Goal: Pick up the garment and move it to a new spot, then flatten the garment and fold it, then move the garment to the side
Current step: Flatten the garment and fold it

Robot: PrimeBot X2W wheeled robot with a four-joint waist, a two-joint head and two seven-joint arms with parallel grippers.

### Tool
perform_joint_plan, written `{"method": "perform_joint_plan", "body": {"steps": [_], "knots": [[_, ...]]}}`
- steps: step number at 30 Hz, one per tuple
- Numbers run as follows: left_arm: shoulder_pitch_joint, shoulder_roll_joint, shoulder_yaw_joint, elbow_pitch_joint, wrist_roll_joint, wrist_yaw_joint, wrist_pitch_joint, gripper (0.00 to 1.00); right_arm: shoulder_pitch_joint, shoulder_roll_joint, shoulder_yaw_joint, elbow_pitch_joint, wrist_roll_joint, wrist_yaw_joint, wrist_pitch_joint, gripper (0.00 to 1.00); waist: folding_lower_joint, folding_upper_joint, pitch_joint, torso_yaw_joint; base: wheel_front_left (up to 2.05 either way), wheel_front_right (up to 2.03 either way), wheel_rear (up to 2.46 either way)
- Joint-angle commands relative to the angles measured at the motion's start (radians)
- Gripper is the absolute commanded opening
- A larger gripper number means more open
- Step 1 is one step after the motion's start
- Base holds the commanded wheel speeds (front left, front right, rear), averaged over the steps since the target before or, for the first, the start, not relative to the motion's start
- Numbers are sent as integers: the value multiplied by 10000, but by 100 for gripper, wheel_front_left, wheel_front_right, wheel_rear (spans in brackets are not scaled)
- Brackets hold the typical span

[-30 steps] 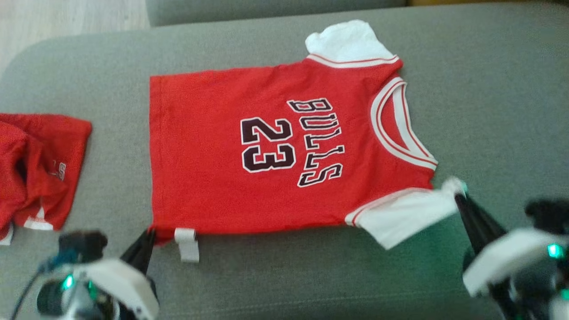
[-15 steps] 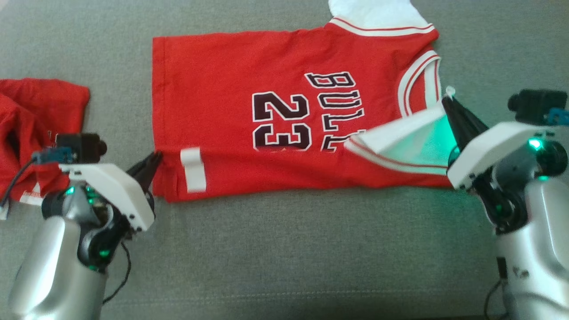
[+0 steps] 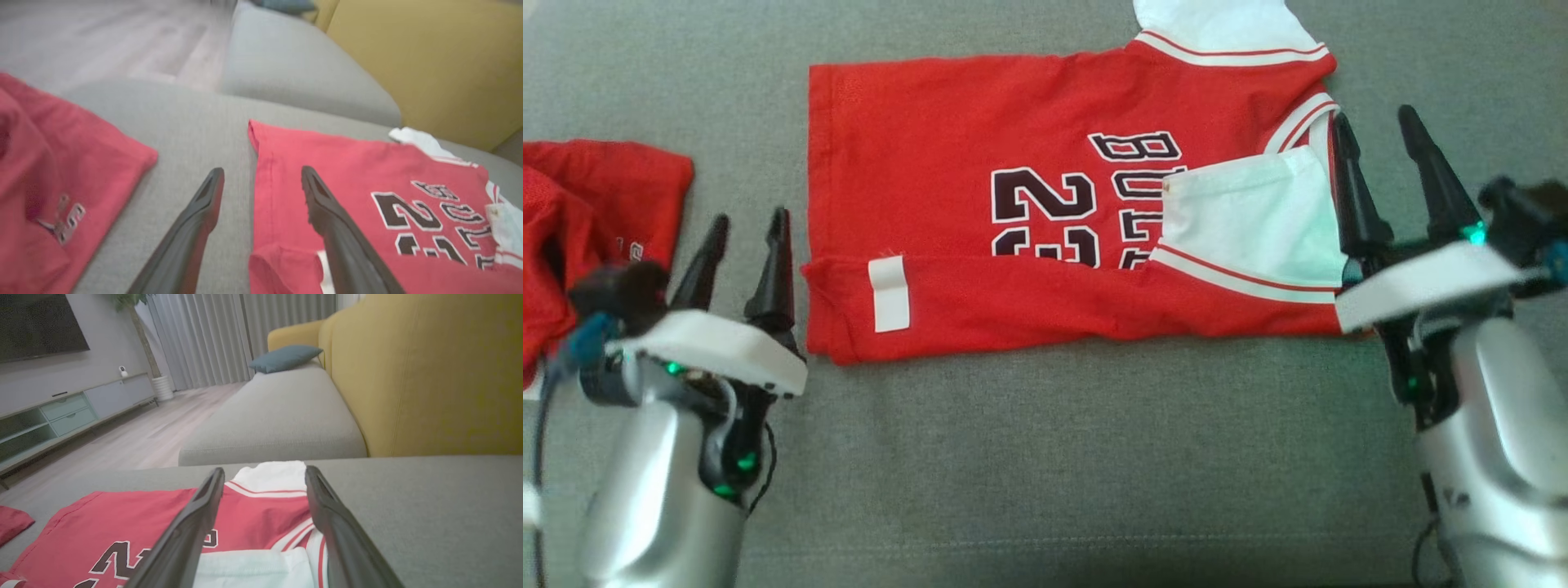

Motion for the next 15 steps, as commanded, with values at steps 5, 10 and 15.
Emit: {"method": "perform_joint_plan", "body": {"steps": [5, 10, 15], "knots": [[522, -68, 259, -1333, 1064, 713, -1534, 100, 1172, 141, -244, -1351, -790, -7, -674, 100, 0, -1, -336, 81, 0, 0, 0], [1375, -173, 207, -2333, 1773, 1105, -1704, 100, 2515, 435, -510, -2501, -1202, -7, -350, 100, 0, -1, -603, -16, 0, 0, 0], [2143, -185, 145, -2822, 2172, 1276, -1723, 100, 3568, 716, -839, -3335, -1377, -7, 24, 100, 0, -1, -767, -110, 0, 0, 0]]}}
